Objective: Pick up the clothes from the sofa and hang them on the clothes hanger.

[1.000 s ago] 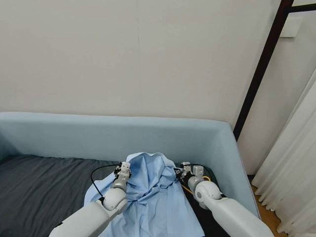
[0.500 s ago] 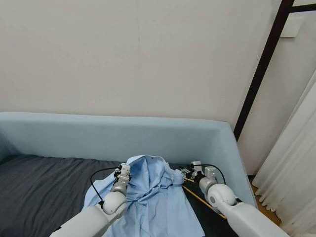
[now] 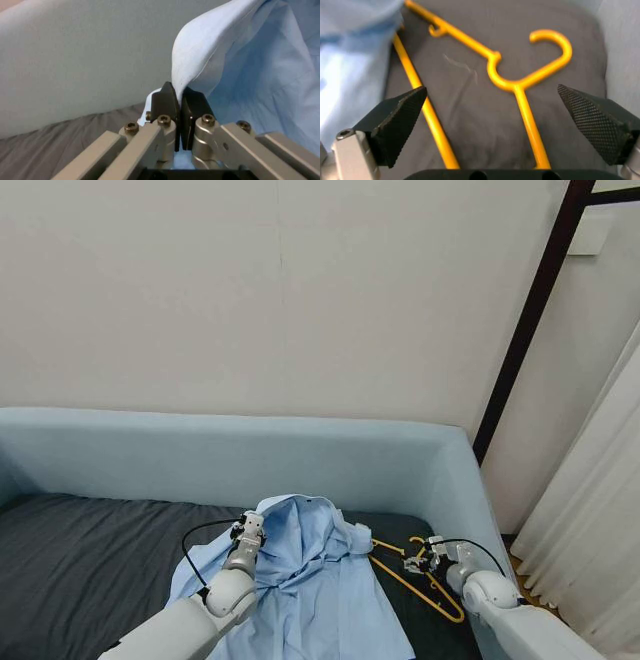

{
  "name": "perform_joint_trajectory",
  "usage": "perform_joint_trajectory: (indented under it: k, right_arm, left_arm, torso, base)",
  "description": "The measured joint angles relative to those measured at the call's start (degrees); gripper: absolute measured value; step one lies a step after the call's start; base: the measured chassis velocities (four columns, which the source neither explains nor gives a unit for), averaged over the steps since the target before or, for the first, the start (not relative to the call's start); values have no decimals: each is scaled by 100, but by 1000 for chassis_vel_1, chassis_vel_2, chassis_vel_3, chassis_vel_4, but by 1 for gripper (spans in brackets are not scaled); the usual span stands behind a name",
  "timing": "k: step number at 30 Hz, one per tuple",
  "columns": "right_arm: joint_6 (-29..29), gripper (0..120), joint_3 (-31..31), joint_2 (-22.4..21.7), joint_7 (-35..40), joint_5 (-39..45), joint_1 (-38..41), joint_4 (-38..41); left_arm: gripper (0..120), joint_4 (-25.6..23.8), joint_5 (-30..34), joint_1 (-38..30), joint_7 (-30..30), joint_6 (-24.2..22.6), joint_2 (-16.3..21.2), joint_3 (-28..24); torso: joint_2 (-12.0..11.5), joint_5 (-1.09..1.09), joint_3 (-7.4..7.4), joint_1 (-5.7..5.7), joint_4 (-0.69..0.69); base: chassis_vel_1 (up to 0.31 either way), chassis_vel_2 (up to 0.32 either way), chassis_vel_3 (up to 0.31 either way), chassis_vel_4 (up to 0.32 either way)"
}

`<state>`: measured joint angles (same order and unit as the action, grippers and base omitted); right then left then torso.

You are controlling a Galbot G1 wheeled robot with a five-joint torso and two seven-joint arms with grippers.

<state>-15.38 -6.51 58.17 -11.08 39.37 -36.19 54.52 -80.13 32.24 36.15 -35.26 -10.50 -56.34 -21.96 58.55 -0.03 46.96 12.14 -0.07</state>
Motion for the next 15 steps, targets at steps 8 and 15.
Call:
perform_joint_trajectory:
  k: [8,15]
  right_arm:
    - [-210,99,177,245,-454,-76,223,-796]
    - [-121,79,314,479,-543,-336,472,-1448]
  left_arm:
    - [0,-119,-10,87,50,76,54,31]
    - [0,-129,-133,124,140,171,43,49]
  torso:
    - [0,-1,0,0,0]
    - [0,0,0,0,0]
  base:
    - [0,0,0,0]
    - [0,0,0,0]
